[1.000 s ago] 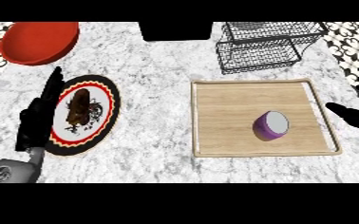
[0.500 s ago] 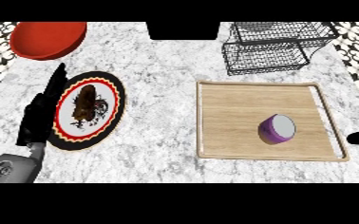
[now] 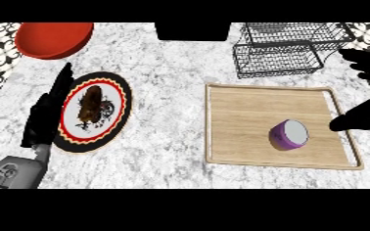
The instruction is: Pick the can from the tray and place it in the tiered basket
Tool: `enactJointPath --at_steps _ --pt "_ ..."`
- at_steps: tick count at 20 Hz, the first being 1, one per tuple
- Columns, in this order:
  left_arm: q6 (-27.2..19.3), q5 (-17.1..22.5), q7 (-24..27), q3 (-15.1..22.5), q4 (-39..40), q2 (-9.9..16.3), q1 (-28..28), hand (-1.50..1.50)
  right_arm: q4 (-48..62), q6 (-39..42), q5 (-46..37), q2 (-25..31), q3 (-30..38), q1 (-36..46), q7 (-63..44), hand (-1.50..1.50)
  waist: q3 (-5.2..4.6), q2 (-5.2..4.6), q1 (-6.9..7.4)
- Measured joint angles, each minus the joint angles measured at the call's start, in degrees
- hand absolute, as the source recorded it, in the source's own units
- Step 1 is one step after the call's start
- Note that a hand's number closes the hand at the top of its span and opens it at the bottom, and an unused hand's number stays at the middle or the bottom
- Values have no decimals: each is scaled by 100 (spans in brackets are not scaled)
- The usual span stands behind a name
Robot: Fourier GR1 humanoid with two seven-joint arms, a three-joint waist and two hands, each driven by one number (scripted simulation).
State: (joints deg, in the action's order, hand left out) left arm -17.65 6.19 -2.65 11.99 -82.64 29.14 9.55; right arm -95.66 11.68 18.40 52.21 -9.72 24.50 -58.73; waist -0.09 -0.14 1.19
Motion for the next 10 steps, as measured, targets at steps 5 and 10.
enactJointPath --at_steps 5,10 --pt "53 -63 47 -89 89 -81 22 0 434 64 -40 -274 -431 240 -139 -150 2 -1 -22" --pt "50 -197 71 -126 171 -202 75 0 545 108 -170 -396 -781 295 -242 -150 3 7 -66"
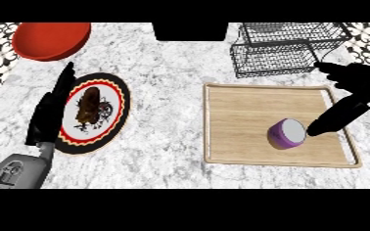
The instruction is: Pick the can from the tray and place it in the tiered basket
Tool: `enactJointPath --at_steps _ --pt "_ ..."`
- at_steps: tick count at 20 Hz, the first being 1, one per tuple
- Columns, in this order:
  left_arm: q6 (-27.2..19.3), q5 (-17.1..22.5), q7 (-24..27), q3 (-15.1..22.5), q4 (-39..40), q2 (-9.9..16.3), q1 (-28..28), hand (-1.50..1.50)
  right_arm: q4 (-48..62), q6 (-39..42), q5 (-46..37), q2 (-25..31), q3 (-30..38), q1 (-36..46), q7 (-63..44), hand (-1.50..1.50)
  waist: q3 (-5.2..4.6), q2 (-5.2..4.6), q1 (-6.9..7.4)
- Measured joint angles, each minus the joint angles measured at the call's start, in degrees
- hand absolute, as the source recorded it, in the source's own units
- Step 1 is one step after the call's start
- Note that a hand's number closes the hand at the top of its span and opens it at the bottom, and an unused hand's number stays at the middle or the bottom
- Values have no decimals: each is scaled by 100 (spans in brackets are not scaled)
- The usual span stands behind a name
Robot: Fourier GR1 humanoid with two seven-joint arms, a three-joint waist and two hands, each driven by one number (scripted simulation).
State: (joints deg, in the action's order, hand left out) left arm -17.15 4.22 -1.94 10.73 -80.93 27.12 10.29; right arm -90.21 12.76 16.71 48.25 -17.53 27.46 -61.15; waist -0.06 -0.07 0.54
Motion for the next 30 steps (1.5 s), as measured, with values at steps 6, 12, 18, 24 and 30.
enactJointPath --at_steps 6,12,18,24,30 --pt "119 -75 -45 -127 23 -77 -14 0 -153 0 -171 -131 -207 -158 -48 -150 2 10 -35" --pt "135 -215 -105 -196 -52 -168 -71 0 -404 7 -434 -124 -419 -85 -179 -150 2 13 -40" --pt "270 -274 -114 -326 -114 -179 -140 0 -497 19 -782 -170 -585 -88 -171 -150 2 11 -35" --pt "345 -357 -171 -422 -97 -274 -73 0 -413 12 -1056 -349 -710 -172 -143 -150 2 9 -39" --pt "385 -466 -181 -491 -178 -350 -137 0 -435 6 -1119 -442 -721 -346 -203 -150 2 13 -38"
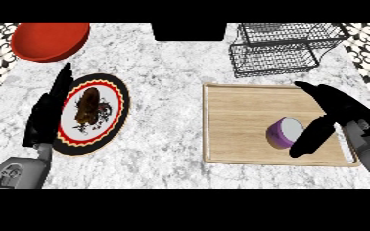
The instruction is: Pick the can from the tray and place it in the tiered basket
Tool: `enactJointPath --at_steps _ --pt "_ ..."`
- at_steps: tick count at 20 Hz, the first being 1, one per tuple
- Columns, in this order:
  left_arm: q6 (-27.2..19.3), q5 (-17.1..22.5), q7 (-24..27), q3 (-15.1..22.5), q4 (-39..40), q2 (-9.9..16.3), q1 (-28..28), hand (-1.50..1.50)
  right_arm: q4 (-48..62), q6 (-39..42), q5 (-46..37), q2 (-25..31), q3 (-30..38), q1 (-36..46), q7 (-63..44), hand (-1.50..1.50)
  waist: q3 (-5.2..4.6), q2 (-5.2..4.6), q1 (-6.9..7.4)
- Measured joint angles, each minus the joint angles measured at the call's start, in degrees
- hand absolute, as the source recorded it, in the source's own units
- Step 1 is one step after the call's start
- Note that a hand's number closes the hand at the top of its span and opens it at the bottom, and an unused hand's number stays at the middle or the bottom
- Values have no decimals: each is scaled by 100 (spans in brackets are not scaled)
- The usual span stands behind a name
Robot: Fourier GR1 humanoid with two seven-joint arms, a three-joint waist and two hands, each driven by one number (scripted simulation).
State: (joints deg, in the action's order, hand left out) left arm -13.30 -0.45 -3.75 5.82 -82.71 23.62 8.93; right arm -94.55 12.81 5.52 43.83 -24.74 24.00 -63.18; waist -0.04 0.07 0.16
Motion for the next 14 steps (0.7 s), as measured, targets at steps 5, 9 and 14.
enactJointPath --at_steps 5,9,14 --pt "84 -53 94 -80 5 -75 -87 0 159 -24 -214 -201 -32 -138 73 -150 1 -5 2" --pt "155 -110 45 -166 -65 -97 -107 0 65 -58 -422 -391 -74 -294 52 -150 2 -2 -4" --pt "295 -126 80 -289 -9 -132 -87 0 458 12 -550 -616 -4 -272 213 -150 1 -6 5"
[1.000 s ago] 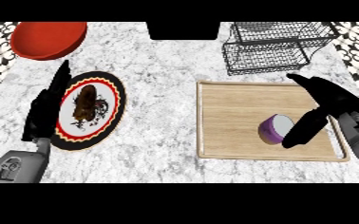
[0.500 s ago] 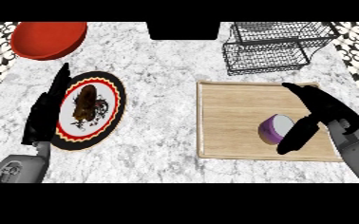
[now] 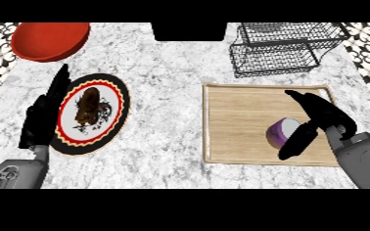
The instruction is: Pick the can from the tray and place it in the tiered basket
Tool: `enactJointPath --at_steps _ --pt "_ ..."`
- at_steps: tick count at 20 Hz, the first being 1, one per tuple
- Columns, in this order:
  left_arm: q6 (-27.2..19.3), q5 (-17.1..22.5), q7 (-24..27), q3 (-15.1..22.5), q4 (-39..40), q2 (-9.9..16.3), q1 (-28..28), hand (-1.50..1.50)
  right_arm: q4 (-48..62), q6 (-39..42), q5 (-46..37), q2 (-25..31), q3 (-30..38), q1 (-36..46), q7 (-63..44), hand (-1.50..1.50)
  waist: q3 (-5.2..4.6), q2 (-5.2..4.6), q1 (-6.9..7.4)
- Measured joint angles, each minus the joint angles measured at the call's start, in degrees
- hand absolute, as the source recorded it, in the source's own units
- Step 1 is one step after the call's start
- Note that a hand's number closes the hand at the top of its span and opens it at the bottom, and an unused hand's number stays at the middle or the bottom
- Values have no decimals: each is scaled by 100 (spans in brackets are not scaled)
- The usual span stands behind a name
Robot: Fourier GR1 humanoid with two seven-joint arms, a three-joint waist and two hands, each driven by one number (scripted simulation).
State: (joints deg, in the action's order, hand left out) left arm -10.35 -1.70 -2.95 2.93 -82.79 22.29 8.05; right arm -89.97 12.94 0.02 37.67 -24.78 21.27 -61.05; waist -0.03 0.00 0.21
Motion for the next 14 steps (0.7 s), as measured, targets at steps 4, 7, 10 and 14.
enactJointPath --at_steps 4,7,10,14 --pt "-11 -122 2 -15 18 -140 18 0 308 42 -182 -338 3 11 93 -150 1 -1 0" --pt "38 -148 -123 -56 -110 -151 -28 0 526 94 -246 -509 1 -58 168 150 2 0 4" --pt "58 -215 -61 -76 -128 -170 -60 0 707 256 -153 -649 -68 -69 272 150 -1 0 13" --pt "73 -257 -104 -95 -198 -197 -82 0 696 676 -315 -443 -285 24 620 150 -5 5 20"
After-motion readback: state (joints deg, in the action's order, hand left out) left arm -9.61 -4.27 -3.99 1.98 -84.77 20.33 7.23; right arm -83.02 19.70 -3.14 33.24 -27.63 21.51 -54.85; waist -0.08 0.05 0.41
